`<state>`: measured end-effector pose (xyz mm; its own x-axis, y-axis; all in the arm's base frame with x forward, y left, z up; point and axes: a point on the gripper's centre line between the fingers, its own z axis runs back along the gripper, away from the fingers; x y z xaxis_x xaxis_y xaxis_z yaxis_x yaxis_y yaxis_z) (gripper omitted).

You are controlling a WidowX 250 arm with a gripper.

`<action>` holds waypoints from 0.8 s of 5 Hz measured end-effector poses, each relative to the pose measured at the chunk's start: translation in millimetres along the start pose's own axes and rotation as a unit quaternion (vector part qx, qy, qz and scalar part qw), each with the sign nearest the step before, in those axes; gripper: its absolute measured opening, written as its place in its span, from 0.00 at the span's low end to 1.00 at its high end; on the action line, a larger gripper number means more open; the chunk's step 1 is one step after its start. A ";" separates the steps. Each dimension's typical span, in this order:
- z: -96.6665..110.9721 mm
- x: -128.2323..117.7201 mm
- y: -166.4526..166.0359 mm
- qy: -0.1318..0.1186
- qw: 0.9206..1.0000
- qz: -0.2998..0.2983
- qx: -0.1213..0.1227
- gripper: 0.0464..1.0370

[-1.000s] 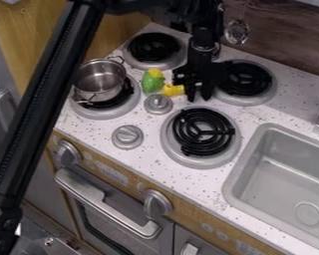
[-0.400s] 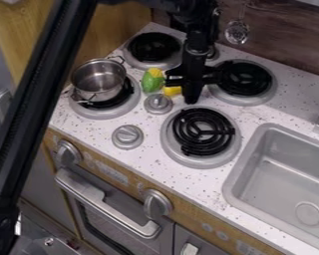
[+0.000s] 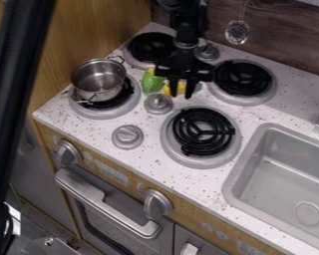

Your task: Move the yellow knife to the lower right burner

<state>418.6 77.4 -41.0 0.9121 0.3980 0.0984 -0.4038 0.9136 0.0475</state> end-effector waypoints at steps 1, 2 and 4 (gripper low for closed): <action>-7.8 -7.4 15.8 -0.011 0.996 -0.084 -0.014 0.74; -8.9 3.4 29.5 -0.037 0.991 -0.126 -0.008 0.96; -5.2 33.1 17.5 -0.065 0.984 -0.164 -0.025 0.96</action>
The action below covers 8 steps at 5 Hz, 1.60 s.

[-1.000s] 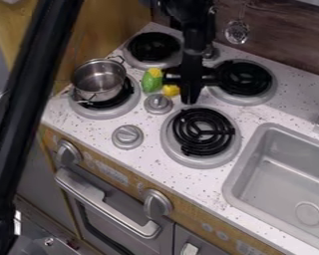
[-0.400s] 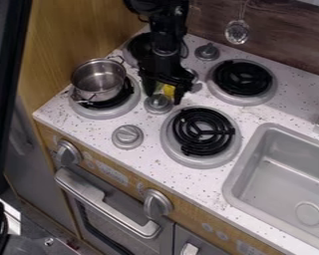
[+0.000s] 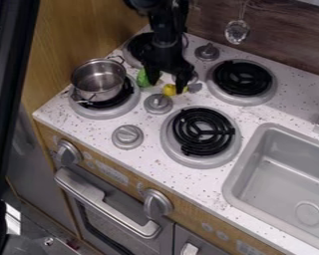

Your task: Move the yellow knife to the lower right burner

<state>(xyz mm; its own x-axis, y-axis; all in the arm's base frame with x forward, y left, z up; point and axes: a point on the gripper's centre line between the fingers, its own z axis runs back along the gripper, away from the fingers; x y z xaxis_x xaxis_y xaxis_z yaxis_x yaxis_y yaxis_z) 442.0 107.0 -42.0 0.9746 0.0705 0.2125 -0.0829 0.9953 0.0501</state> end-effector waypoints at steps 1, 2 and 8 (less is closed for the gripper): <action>-11.7 5.2 -2.6 -0.002 1.000 -0.001 0.000 0.96; -21.7 3.3 -5.4 0.025 1.000 -0.005 0.002 0.96; 31.9 -82.6 -61.8 0.084 0.996 -0.033 -0.005 0.38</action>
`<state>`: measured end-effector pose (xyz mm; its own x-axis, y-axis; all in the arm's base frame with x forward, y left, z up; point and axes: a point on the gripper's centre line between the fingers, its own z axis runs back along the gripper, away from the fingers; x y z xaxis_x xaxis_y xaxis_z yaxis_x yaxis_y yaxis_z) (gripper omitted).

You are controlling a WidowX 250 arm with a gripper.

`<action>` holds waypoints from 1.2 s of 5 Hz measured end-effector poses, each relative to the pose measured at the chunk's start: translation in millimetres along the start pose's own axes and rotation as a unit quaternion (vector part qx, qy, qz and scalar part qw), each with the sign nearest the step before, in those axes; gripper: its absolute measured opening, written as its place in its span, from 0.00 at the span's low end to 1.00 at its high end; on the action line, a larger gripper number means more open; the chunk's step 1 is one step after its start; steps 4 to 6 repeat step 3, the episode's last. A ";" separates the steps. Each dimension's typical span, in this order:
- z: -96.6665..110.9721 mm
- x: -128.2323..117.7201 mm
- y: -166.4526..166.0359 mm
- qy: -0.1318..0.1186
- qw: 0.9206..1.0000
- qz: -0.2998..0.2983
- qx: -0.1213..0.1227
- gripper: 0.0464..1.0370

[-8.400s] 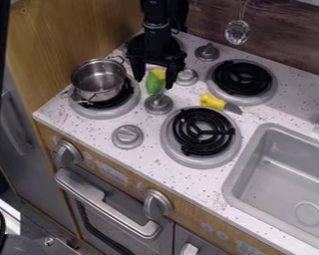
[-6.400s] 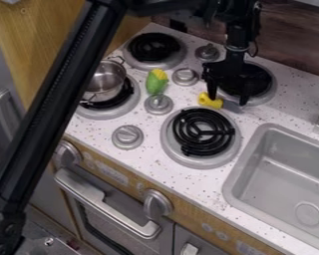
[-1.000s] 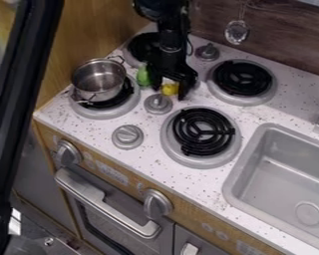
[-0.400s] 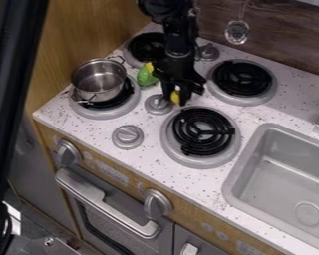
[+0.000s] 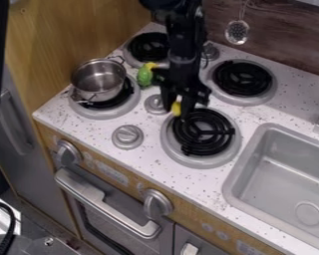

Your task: Move the yellow knife to the lower right burner

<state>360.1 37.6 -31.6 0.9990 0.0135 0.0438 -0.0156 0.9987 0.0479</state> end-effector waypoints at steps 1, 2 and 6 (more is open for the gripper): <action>-16.2 -24.7 -6.5 0.019 1.000 -0.008 0.007 0.46; -15.5 -25.3 -20.0 0.021 1.000 -0.008 -0.010 0.77; -13.6 -24.6 -34.5 0.024 0.999 -0.018 -0.023 0.96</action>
